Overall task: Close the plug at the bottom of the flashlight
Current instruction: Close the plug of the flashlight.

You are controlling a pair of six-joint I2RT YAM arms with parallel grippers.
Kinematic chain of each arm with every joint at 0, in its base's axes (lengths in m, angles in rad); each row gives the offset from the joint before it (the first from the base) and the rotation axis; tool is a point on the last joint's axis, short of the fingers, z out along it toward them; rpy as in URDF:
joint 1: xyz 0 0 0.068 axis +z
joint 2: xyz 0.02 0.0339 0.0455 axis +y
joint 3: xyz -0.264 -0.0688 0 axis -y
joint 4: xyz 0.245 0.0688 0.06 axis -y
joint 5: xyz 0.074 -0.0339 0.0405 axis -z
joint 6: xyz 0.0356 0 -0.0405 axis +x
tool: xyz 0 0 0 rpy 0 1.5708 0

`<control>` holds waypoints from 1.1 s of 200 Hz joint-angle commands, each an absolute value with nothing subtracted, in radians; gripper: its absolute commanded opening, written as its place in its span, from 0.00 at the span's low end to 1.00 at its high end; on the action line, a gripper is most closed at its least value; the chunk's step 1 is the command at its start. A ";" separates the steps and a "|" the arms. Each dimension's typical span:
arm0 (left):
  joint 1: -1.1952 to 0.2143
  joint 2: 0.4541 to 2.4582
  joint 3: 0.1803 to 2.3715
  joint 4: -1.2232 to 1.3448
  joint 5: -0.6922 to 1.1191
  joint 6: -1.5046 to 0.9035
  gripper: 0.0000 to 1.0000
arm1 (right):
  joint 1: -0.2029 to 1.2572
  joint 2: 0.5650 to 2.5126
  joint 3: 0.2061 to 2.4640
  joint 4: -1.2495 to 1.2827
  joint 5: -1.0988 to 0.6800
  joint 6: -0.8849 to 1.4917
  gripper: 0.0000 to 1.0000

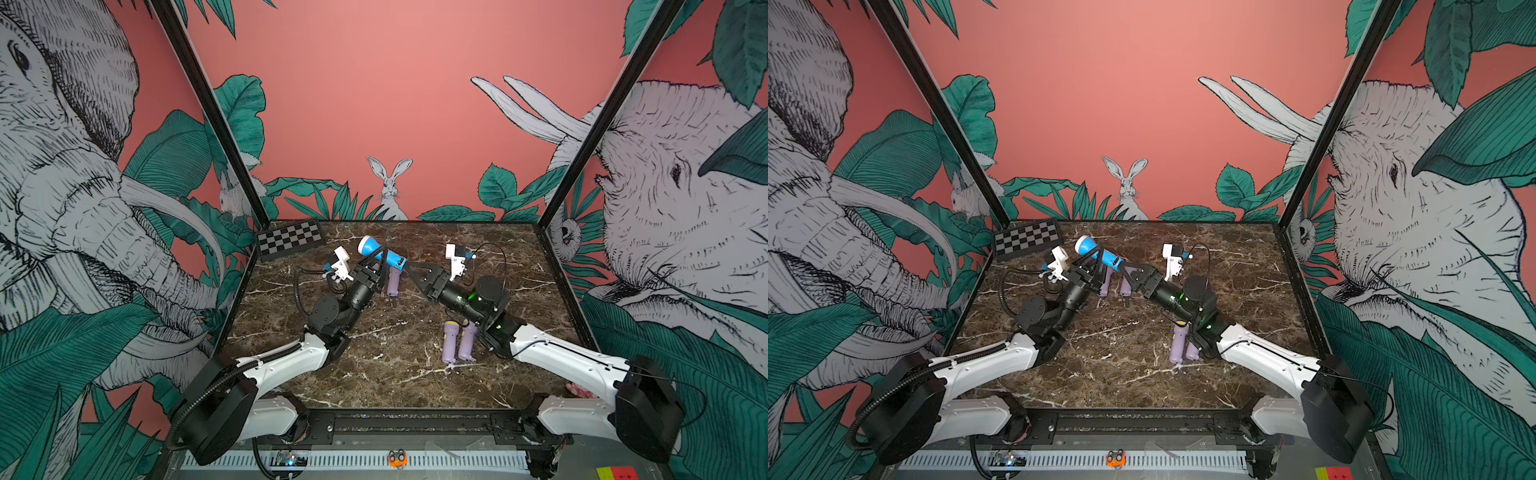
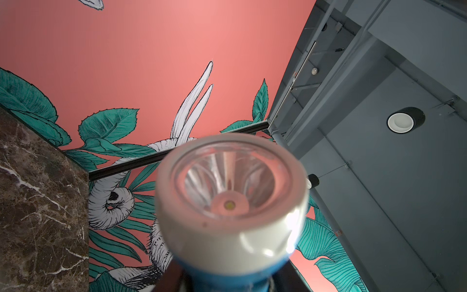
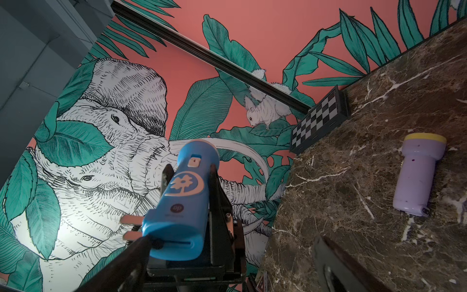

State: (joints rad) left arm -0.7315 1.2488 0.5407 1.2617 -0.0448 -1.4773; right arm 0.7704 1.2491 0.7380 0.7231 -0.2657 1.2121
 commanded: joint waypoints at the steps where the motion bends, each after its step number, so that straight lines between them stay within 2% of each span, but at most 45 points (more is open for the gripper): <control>1: -0.735 1.219 0.543 1.287 -0.027 -1.481 0.00 | 0.772 1.224 0.751 0.747 -0.249 1.206 0.99; 88: -0.735 1.220 0.560 1.284 -0.021 -1.483 0.00 | 0.775 1.269 0.769 0.705 -0.253 1.212 0.99; 112: -0.735 1.220 0.568 1.295 -0.017 -1.483 0.00 | 0.776 1.274 0.759 0.675 -0.176 1.204 0.99; 134: -0.736 1.229 0.583 1.329 -0.012 -1.480 0.00 | 0.776 1.304 0.876 0.309 -0.131 1.101 0.99; 144: -0.736 1.233 0.593 1.348 -0.008 -1.479 0.00 | 0.776 1.326 0.895 0.229 -0.107 1.100 0.98; 174: -0.736 1.233 0.616 1.393 -0.002 -1.476 0.00 | 0.776 1.379 0.773 0.236 0.010 1.110 0.99; 183: -0.736 1.235 0.628 1.401 0.004 -1.473 0.00 | 0.764 1.437 0.729 0.272 -0.033 1.150 0.99; 197: -0.736 1.234 0.644 1.403 0.020 -1.468 0.00 | 0.758 1.518 0.645 0.484 -0.099 1.208 0.98; 220: -0.736 1.214 0.647 1.404 0.013 -1.466 0.00 | 0.756 1.568 0.678 0.501 -0.172 1.157 0.99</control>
State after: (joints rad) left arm -0.6937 1.3010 0.5549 1.0935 -0.1295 -1.4197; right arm 0.7616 1.4315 0.7300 0.7185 -0.1345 1.2015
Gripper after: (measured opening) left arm 0.373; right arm 0.988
